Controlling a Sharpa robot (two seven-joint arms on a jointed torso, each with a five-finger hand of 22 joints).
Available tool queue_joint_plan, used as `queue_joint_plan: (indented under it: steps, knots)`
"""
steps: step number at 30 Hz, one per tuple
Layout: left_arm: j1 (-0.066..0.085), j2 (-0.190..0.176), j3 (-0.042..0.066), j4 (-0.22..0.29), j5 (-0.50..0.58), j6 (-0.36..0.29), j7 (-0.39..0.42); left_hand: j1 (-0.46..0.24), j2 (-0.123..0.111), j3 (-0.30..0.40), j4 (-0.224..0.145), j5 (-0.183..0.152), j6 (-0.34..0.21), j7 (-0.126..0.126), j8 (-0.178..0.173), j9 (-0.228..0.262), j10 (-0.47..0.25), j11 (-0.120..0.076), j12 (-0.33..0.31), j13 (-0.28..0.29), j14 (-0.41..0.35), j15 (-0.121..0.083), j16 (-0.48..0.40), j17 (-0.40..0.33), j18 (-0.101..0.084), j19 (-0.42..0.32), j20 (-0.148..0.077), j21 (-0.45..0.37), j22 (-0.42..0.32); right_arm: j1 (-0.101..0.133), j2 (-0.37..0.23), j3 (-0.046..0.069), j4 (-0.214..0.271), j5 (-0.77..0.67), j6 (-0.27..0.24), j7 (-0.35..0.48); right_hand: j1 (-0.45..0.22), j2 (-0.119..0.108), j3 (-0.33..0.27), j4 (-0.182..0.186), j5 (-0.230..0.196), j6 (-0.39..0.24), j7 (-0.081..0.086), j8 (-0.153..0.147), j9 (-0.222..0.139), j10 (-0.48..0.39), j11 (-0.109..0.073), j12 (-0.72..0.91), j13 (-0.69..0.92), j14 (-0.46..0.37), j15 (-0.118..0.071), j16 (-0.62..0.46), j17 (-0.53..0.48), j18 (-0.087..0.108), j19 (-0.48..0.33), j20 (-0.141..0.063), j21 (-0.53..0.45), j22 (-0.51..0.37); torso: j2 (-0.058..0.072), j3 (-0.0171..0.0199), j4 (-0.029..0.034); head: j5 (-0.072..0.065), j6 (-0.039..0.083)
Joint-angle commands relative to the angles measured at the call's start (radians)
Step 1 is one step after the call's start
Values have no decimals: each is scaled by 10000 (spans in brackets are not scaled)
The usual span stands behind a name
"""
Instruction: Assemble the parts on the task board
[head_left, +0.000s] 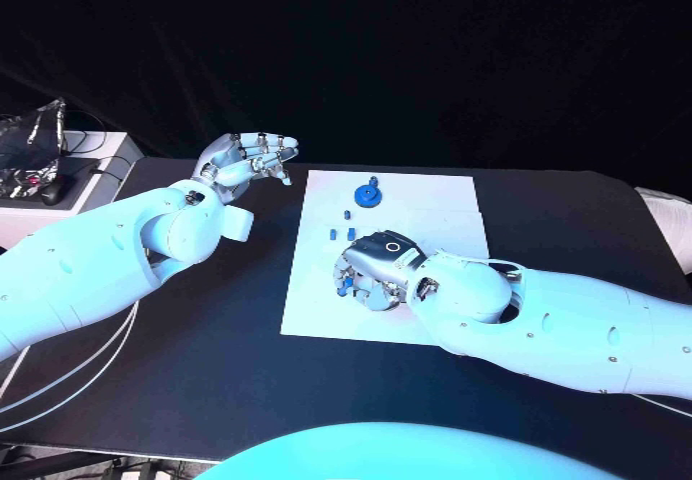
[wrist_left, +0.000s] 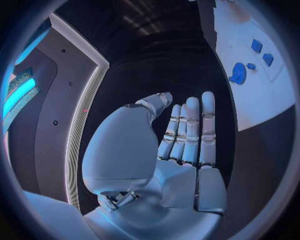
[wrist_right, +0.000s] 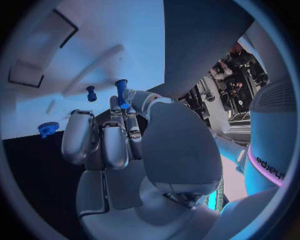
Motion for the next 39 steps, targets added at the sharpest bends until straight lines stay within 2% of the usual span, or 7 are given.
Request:
queue_joint_plan:
  steps: [1, 8, 23, 24, 28, 35, 39]
  knots:
    - [4, 5, 9, 32, -26, 50, 62, 87, 25, -54, 16, 1, -55, 8, 28, -9, -63, -5, 13, -10, -56, 23, -6, 10, 138, 42, 10, -42, -10, -10, 58, -4, -51, 7, 88, 99, -358, -111, -146, 11, 230, -270, 83, -175, -32, 398, -581, -238, -111, 123, 137, 6, -30, -73, -81, 75, -108, -36, 2, -10, 5, -5, -7]
    - [4, -4, 9, 38, -26, 54, 50, 86, 27, -65, 21, 0, -60, 10, 45, -14, -70, -2, 16, -23, -62, 26, -6, 12, 137, 40, 11, -44, -10, -10, 117, -13, -89, 295, 120, 384, -968, -615, -608, 176, 288, -815, 136, -536, -133, -277, -388, -629, -317, 86, 307, 14, -99, -15, -183, 254, -417, -214, -5, -11, 9, -7, -31]
    - [4, -20, 9, 33, -26, 85, 3, 86, 29, -71, 23, 0, -65, 8, 56, -18, -84, 0, 14, -34, -69, 28, -7, 12, 136, 37, 12, -47, -11, -13, -44, -23, -41, 383, -1005, 411, -779, -573, -1554, 100, 434, -1305, 101, -918, -271, -1361, -212, -532, -486, -9, 446, -35, -335, 108, -389, 391, -1130, -655, -3, -4, 0, -29, -5]
    - [4, -19, 9, 30, -26, 91, -3, 86, 29, -71, 23, 0, -65, 8, 56, -18, -84, 0, 14, -34, -69, 28, -7, 12, 136, 37, 12, -47, -11, -13, -79, -23, -24, 407, -1305, 444, -481, -351, -2449, 187, 491, -1382, 96, -1028, -342, -2150, -66, -555, -509, -570, 566, -819, -1879, 396, -1105, 500, -2903, -1852, 3, 3, -2, -34, 7]
    - [5, -14, 9, 23, -26, 104, -14, 86, 29, -71, 23, 0, -65, 8, 56, -18, -84, 0, 14, -34, -69, 28, -7, 12, 136, 37, 12, -47, -11, -13, -183, -22, 49, 547, -1933, 562, 354, -53, -3939, 786, 531, -1418, 98, -1248, -561, -2628, -27, -16, -466, -634, 612, -1018, -2267, 465, -1107, 545, -3388, -2174, -8, 9, 6, -75, 35]
    - [5, -10, 9, 3, -26, 113, -22, 86, 29, -71, 23, 0, -65, 8, 56, -18, -84, 0, 14, -34, -69, 28, -7, 12, 136, 37, 12, -47, -11, 19, -617, 5, 365, 1188, -2534, 947, 977, -99, -4807, 1648, 554, -1744, -9, -1500, -772, -2928, -23, 511, -458, -633, 607, -1016, -2342, 462, -1022, 552, -3542, -2249, -16, 0, 3, -145, 93]
    - [4, 1, 9, -26, -26, 120, -17, 87, 30, -76, 25, 0, -70, 9, 64, -22, -96, 1, 12, -42, -76, 30, -9, 12, 135, 34, 13, -50, -12, 258, -1203, 62, 614, 3126, -2649, 1986, 1199, -72, -5061, 2099, 732, -1782, 149, -1509, -848, -2779, -97, 887, -444, -592, 548, -961, -2251, 491, -1011, 503, -3754, -2374, -36, -10, 1, -281, 169]
